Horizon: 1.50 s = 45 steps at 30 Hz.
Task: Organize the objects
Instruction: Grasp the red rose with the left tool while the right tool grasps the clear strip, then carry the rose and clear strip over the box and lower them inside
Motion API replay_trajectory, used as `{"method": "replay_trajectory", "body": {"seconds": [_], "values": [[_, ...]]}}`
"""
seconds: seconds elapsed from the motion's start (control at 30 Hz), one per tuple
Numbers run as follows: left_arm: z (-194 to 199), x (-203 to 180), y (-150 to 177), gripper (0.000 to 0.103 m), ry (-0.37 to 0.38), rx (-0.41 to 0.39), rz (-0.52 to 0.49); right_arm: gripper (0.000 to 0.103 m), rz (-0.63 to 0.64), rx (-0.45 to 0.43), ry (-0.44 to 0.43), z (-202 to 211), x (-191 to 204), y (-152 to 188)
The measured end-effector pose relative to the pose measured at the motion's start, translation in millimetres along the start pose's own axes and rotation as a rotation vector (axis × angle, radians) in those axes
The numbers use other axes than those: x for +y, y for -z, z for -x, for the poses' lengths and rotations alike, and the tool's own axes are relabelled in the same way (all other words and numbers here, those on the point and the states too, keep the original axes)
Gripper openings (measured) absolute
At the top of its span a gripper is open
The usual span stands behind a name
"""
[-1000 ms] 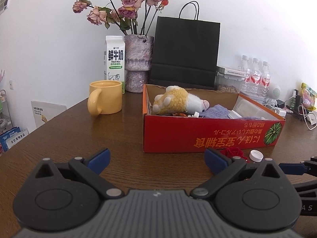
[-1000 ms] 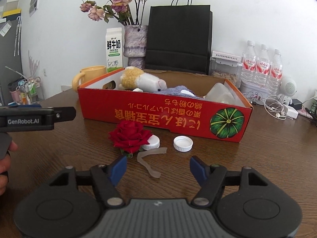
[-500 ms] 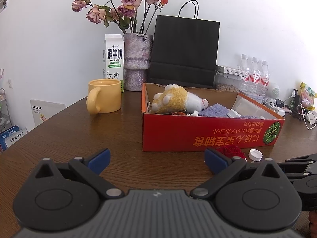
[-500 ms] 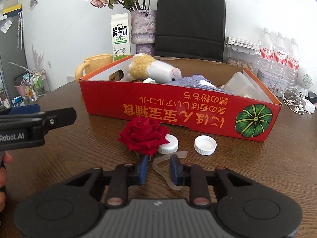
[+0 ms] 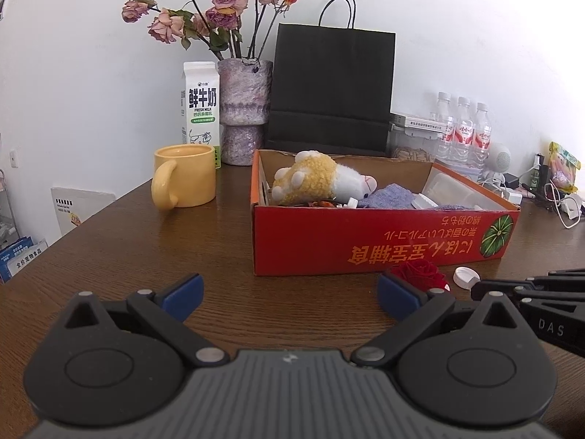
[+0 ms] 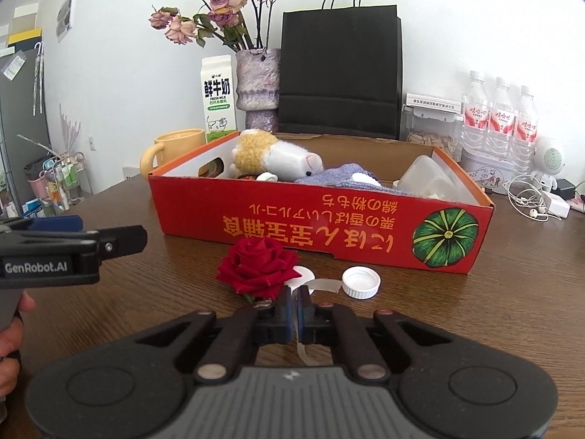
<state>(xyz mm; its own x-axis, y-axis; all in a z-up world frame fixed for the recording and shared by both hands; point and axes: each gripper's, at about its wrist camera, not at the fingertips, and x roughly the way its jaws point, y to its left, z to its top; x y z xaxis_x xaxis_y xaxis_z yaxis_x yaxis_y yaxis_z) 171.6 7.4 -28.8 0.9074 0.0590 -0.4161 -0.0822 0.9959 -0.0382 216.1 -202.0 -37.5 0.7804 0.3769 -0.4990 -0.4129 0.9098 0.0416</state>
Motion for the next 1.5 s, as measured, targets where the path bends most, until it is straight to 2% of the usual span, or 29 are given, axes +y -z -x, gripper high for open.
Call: {"method": "replay_trajectory", "body": {"seconds": [0.2,0.4,0.57,0.63,0.67,0.7,0.77,0.8,0.9,1.5], "values": [[-7,-25,-3,0.103,0.057,0.025,-0.056,0.002,-0.043,-0.063,0.017,13,-16,-2],[-30,-61,-8,0.103,0.134,0.074,-0.107,0.002,-0.071,-0.090,0.050,21,-35,-2],[-52,-79,-12,0.103,0.139,0.108,-0.093,0.002,-0.085,-0.103,0.063,25,-45,-1],[-60,-79,-13,0.095,0.156,0.134,-0.073,0.002,-0.090,-0.111,0.060,26,-47,0],[-63,-79,-13,0.082,0.164,0.148,-0.060,0.002,-0.089,-0.114,0.057,27,-46,0],[-66,-78,-13,0.064,0.172,0.162,-0.049,0.002,-0.085,-0.115,0.057,27,-45,0],[-71,-74,-12,0.043,0.202,0.197,-0.020,0.002,-0.077,-0.114,0.052,27,-43,0],[-70,-71,-12,0.039,0.223,0.196,0.000,0.002,-0.073,-0.115,0.051,27,-42,0],[-64,-68,-13,0.034,0.230,0.167,0.003,0.002,-0.067,-0.119,0.049,28,-40,0],[-7,-45,-21,0.031,0.192,0.001,-0.014,0.002,-0.034,-0.164,0.058,34,-32,-2]]}}
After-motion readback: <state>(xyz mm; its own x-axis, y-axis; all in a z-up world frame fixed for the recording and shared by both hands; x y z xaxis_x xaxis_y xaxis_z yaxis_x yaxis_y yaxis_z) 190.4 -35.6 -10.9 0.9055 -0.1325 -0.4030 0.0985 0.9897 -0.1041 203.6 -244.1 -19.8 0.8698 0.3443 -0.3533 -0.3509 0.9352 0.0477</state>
